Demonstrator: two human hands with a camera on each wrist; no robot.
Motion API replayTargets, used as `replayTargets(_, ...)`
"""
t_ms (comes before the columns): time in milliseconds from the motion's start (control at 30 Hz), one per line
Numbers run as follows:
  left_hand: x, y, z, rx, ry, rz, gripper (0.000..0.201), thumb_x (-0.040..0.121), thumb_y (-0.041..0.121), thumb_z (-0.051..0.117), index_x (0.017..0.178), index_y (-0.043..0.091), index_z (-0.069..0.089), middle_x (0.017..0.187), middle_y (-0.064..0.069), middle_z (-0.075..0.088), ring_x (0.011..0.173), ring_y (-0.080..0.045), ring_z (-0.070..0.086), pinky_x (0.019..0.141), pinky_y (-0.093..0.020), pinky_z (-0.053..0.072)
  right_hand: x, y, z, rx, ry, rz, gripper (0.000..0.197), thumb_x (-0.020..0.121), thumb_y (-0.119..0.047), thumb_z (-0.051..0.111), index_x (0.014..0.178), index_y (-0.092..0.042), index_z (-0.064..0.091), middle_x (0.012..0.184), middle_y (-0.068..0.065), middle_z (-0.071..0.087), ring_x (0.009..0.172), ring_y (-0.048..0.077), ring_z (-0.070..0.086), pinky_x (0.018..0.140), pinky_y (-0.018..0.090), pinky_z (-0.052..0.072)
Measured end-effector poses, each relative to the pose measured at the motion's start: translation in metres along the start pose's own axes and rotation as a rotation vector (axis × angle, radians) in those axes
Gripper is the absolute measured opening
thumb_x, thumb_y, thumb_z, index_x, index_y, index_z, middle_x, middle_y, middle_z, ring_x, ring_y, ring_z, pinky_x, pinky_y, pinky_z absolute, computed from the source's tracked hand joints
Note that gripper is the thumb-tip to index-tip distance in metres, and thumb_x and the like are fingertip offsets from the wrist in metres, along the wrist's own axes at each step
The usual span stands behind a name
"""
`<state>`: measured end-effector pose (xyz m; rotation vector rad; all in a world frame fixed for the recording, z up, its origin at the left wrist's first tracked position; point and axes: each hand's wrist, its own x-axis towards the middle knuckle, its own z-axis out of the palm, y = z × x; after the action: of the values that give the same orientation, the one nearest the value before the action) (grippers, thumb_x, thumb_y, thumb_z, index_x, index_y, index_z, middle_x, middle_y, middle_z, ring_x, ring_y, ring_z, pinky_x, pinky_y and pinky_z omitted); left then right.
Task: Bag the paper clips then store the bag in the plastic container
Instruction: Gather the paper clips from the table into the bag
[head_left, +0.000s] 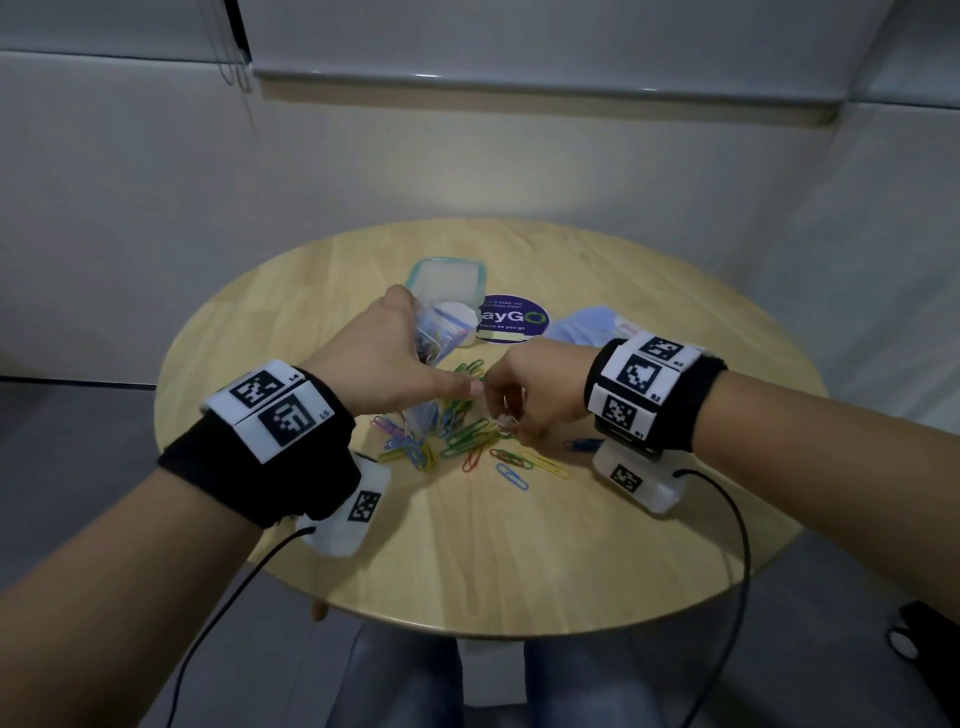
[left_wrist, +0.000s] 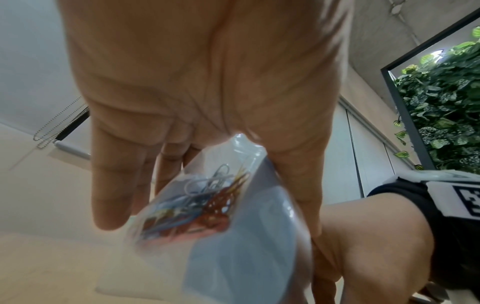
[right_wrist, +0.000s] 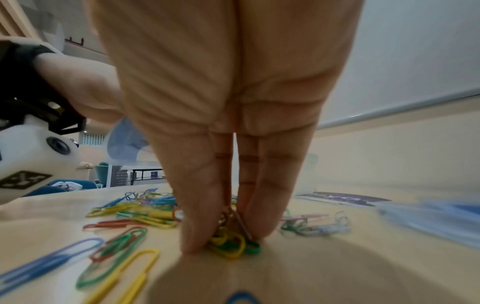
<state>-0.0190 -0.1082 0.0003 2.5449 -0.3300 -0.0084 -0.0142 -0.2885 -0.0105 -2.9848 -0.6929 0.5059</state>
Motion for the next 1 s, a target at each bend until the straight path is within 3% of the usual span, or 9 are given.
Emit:
replayTargets(133, 0.002, 0.001, 0.001, 0.004, -0.004, -0.002, 0.079, 0.058, 0.055, 0.083, 0.113, 0.013, 0.044, 0.101, -0.001, 0.056, 0.087, -0.017, 0.056, 0.06, -0.025, 0.04, 0.001, 0.001, 0.003, 0.024, 0.058, 0.002, 0.026, 0.069, -0.007, 0.07, 0.093, -0.016, 0.068, 0.082, -0.001, 0.064, 0.074, 0.016, 0.057, 0.055, 0.019, 0.04)
replayTargets(267, 0.001, 0.004, 0.003, 0.001, -0.007, 0.001, 0.075, 0.06, 0.052, 0.083, 0.112, 0.013, 0.045, 0.098, 0.001, 0.055, 0.082, -0.013, 0.053, 0.056, -0.022, 0.037, 0.001, 0.004, 0.005, 0.072, 0.085, 0.01, 0.019, 0.07, -0.006, 0.067, 0.089, -0.013, 0.068, 0.078, -0.001, 0.063, 0.071, 0.017, 0.056, 0.055, 0.021, 0.04)
replayTargets(367, 0.001, 0.007, 0.003, 0.007, -0.02, 0.005, 0.076, 0.059, 0.053, 0.083, 0.111, 0.014, 0.044, 0.095, 0.001, 0.054, 0.079, -0.011, 0.052, 0.054, -0.023, 0.035, -0.001, 0.013, -0.001, 0.15, 0.131, 0.054, 0.018, 0.07, -0.008, 0.069, 0.087, -0.014, 0.067, 0.082, 0.003, 0.07, 0.068, 0.017, 0.06, 0.059, 0.026, 0.048)
replayTargets(467, 0.001, 0.008, 0.003, 0.023, -0.044, 0.004, 0.08, 0.056, 0.055, 0.083, 0.111, 0.015, 0.042, 0.098, -0.001, 0.055, 0.083, -0.015, 0.055, 0.055, -0.026, 0.037, -0.01, 0.026, -0.021, 0.546, 0.238, 0.121, 0.018, 0.069, 0.005, 0.068, 0.083, -0.007, 0.067, 0.077, 0.013, 0.069, 0.055, 0.017, 0.061, 0.057, 0.029, 0.055)
replayTargets(567, 0.001, 0.014, 0.006, 0.02, -0.053, 0.008, 0.08, 0.055, 0.055, 0.084, 0.11, 0.015, 0.041, 0.103, -0.002, 0.053, 0.088, -0.019, 0.055, 0.061, -0.031, 0.041, -0.022, 0.029, -0.051, 0.942, 0.408, 0.052, 0.02, 0.07, 0.016, 0.066, 0.076, -0.002, 0.062, 0.075, 0.02, 0.062, 0.055, 0.023, 0.059, 0.057, 0.03, 0.055)
replayTargets(667, 0.003, 0.024, 0.011, 0.002, -0.023, 0.032, 0.081, 0.055, 0.057, 0.084, 0.107, 0.015, 0.039, 0.101, -0.001, 0.051, 0.083, -0.016, 0.053, 0.055, -0.028, 0.036, -0.028, 0.018, -0.073, 1.131, 0.543, -0.03, 0.024, 0.07, 0.018, 0.066, 0.073, -0.005, 0.058, 0.075, 0.019, 0.062, 0.054, 0.021, 0.059, 0.057, 0.031, 0.056)
replayTargets(800, 0.004, 0.033, 0.014, -0.086, 0.052, 0.033, 0.083, 0.052, 0.059, 0.083, 0.106, 0.017, 0.037, 0.095, 0.003, 0.051, 0.078, -0.007, 0.052, 0.053, -0.027, 0.035, -0.026, 0.0, -0.079, 1.032, 0.591, -0.032, 0.022, 0.068, 0.008, 0.073, 0.081, -0.007, 0.063, 0.071, 0.01, 0.066, 0.052, 0.014, 0.059, 0.051, 0.024, 0.05)
replayTargets(900, 0.004, 0.035, 0.015, -0.107, 0.092, 0.036, 0.083, 0.053, 0.057, 0.084, 0.107, 0.019, 0.034, 0.1, 0.005, 0.048, 0.086, -0.012, 0.053, 0.055, -0.024, 0.036, -0.025, -0.006, -0.075, 0.973, 0.615, -0.049, 0.025, 0.067, 0.008, 0.075, 0.088, -0.001, 0.065, 0.062, 0.005, 0.065, 0.043, 0.004, 0.055, 0.041, 0.014, 0.038)
replayTargets(1000, 0.005, 0.032, 0.017, -0.122, 0.114, 0.031, 0.084, 0.052, 0.057, 0.085, 0.108, 0.02, 0.034, 0.11, 0.001, 0.046, 0.096, -0.016, 0.053, 0.063, -0.028, 0.039, -0.028, -0.006, -0.075, 0.917, 0.625, -0.087, 0.021, 0.072, 0.001, 0.075, 0.091, -0.004, 0.068, 0.072, 0.014, 0.067, 0.058, 0.014, 0.057, 0.049, 0.018, 0.041)
